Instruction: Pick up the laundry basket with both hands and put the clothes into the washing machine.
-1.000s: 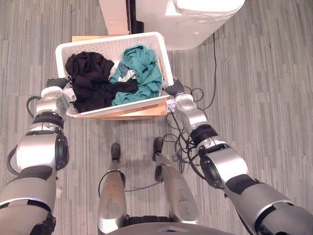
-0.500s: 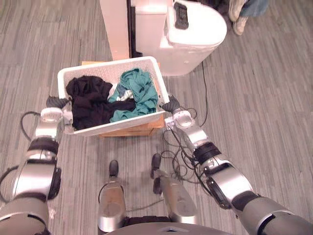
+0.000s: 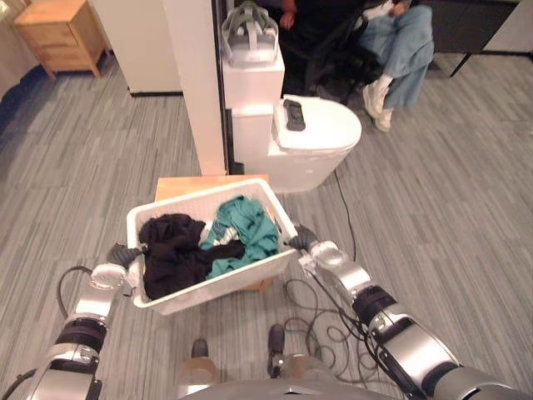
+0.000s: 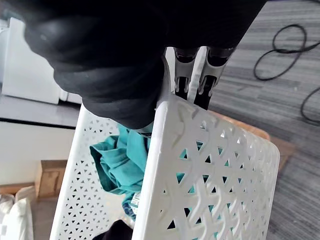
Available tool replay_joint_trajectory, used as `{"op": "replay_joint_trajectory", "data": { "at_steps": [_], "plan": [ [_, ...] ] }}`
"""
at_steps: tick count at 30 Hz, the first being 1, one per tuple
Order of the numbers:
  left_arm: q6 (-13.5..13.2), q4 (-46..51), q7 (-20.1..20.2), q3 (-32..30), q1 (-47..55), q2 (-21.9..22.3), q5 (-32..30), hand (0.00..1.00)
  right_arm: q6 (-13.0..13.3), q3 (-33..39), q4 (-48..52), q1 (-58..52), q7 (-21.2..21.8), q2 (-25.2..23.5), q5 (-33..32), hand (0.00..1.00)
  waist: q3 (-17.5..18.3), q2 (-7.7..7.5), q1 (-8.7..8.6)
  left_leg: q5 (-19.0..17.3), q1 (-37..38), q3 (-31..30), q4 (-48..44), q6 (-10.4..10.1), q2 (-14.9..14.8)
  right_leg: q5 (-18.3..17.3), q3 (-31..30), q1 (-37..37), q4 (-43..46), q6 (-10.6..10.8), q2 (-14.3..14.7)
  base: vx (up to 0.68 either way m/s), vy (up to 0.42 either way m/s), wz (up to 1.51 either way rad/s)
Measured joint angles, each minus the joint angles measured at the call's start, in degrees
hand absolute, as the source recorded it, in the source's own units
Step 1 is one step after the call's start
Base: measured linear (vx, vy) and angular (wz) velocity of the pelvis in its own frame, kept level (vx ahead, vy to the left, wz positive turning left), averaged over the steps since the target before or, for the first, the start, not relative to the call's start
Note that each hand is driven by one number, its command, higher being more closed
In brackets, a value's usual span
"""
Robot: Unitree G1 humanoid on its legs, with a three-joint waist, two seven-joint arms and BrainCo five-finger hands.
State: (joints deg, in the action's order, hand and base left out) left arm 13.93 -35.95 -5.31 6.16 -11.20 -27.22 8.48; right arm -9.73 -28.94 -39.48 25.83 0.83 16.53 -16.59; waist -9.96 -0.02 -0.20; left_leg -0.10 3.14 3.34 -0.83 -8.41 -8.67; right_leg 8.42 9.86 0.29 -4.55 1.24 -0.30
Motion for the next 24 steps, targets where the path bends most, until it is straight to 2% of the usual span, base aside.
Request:
{"op": "replay_joint_trajectory", "data": {
  "at_steps": [4,6,9,11,12,15,17,18,19,20,21,22,23,24],
  "plan": [
    [0.09,-0.81,0.71,3.06,1.93,1.51,-0.4,1.0,-0.01,0.03,-1.56,-4.33,0.33,0.48,-1.22,1.0,2.16,0.07,-1.24,-0.4,0.09,0.48,-0.43,0.19,0.28,-0.22,-0.47,0.05,0.0,0.62,-0.33,-0.02,0.062,-0.05],
    [0.23,-0.81,0.81,3.95,2.15,2.26,-0.79,1.0,-0.06,0.03,-2.53,-5.78,0.62,0.73,-1.79,1.0,2.78,0.23,-1.32,-0.4,0.1,0.54,-0.57,0.19,0.28,-0.44,-0.57,0.05,0.0,0.91,-0.34,-0.05,0.028,-0.04],
    [0.31,-0.81,0.81,4.02,3.9,3.59,-0.83,1.0,-0.07,-0.18,-2.53,-6.94,1.74,1.92,-2.11,1.0,3.6,1.18,-1.97,-0.85,0.12,0.93,-1.41,0.06,0.21,-0.48,-1.24,0.05,0.21,0.92,-0.29,-0.05,0.024,-0.09],
    [0.32,-0.8,0.81,4.03,4.7,4.63,-0.83,1.0,-0.07,-0.2,-2.53,-7.48,1.79,2.6,-2.09,1.0,4.15,1.95,-2.19,-2.52,-0.54,0.65,-3.98,-0.04,-0.14,-0.78,-1.42,0.28,0.62,0.88,-0.1,-0.06,0.024,-0.06],
    [0.33,-0.68,0.81,4.18,5.16,5.18,-0.83,1.0,-0.08,-0.34,-2.51,-7.62,1.83,3.04,-2.08,1.0,4.57,2.73,-2.42,-5.19,-2.57,-0.02,-8.24,-0.26,-1.11,-1.82,-1.4,0.47,1.61,0.15,0.66,-0.08,0.009,0.02],
    [0.35,0.73,0.81,5.65,6.63,5.55,-0.81,1.0,-0.04,-0.44,-1.8,-8.42,2.43,4.57,-2.04,1.0,4.9,4.52,-2.37,-8.73,-4.88,-1.24,-16.92,0.1,-3.59,-3.12,-0.37,2.13,3.2,-0.9,2.72,-0.05,-0.001,0.11],
    [0.44,1.47,0.82,6.37,7.17,6.51,-0.81,1.0,-0.05,-0.27,-1.81,-9.23,2.42,5.41,-2.04,1.0,4.67,4.99,-2.32,-8.38,-5.5,-0.68,-21.4,0.25,-3.9,-4.59,0.41,2.59,6.96,-1.5,2.89,-0.05,0.009,0.29],
    [0.46,1.81,0.84,6.51,8.09,6.71,-0.82,1.0,-0.04,-0.28,-1.8,-9.31,2.42,5.65,-2.02,1.0,4.44,5.39,-2.1,-7.32,-6.23,0.23,-24.14,-0.3,-3.92,-6.38,0.51,1.84,10.53,-1.82,2.34,-0.07,0.01,0.19],
    [0.54,1.8,0.86,6.55,8.42,6.7,-0.82,1.0,0.0,-0.3,-1.74,-9.31,2.41,5.61,-1.98,1.0,4.54,4.43,-1.74,-6.34,-5.63,0.48,-23.73,-0.91,-3.42,-7.41,0.47,1.79,11.47,-2.31,1.47,-0.08,-0.004,0.04],
    [0.74,1.83,0.93,6.68,8.71,6.58,-0.82,1.0,0.03,-0.36,-1.63,-9.37,2.42,5.49,-1.92,1.0,4.27,3.23,-1.58,-6.23,-3.82,0.27,-23.66,-0.34,-2.36,-7.83,0.83,1.52,12.21,-2.59,-0.4,-0.15,-0.013,-0.03],
    [0.77,2.69,1.07,6.95,9.19,6.71,-0.81,1.0,0.04,-0.11,-1.32,-9.2,2.41,5.82,-1.49,1.0,3.65,3.5,-1.25,-9.79,-5.25,0.57,-36.37,0.67,-2.21,-7.68,0.52,1.5,12.65,-2.84,-0.88,-0.23,-0.003,-0.14],
    [0.81,3.39,1.37,6.74,10.09,6.82,-0.81,1.0,0.03,-0.1,-0.78,-9.22,2.4,5.88,-1.3,1.0,3.54,4.14,-1.1,-11.76,-4.61,-0.4,-44.6,-0.61,-1.84,-7.53,-0.29,1.15,12.6,-2.72,-0.7,-0.25,0.021,-0.19],
    [0.84,3.67,1.45,6.54,10.34,6.8,-0.82,1.0,0.03,-0.1,-0.51,-9.22,2.4,5.88,-1.24,1.0,3.57,4.43,-1.16,-11.93,-4.08,-0.67,-45.88,-0.87,-1.69,-7.38,-0.58,0.9,12.59,-2.77,-0.56,-0.23,0.071,-0.29],
    [0.95,4.75,1.74,4.89,11.09,6.77,-0.82,1.0,-0.01,-0.07,0.95,-9.22,2.39,5.88,-0.95,1.0,4.08,5.56,-1.63,-12.15,-1.43,-3.06,-45.35,-1.22,-0.27,-6.41,-1.86,-0.74,12.41,-2.3,0.35,-0.23,0.101,-0.28]
  ]
}}
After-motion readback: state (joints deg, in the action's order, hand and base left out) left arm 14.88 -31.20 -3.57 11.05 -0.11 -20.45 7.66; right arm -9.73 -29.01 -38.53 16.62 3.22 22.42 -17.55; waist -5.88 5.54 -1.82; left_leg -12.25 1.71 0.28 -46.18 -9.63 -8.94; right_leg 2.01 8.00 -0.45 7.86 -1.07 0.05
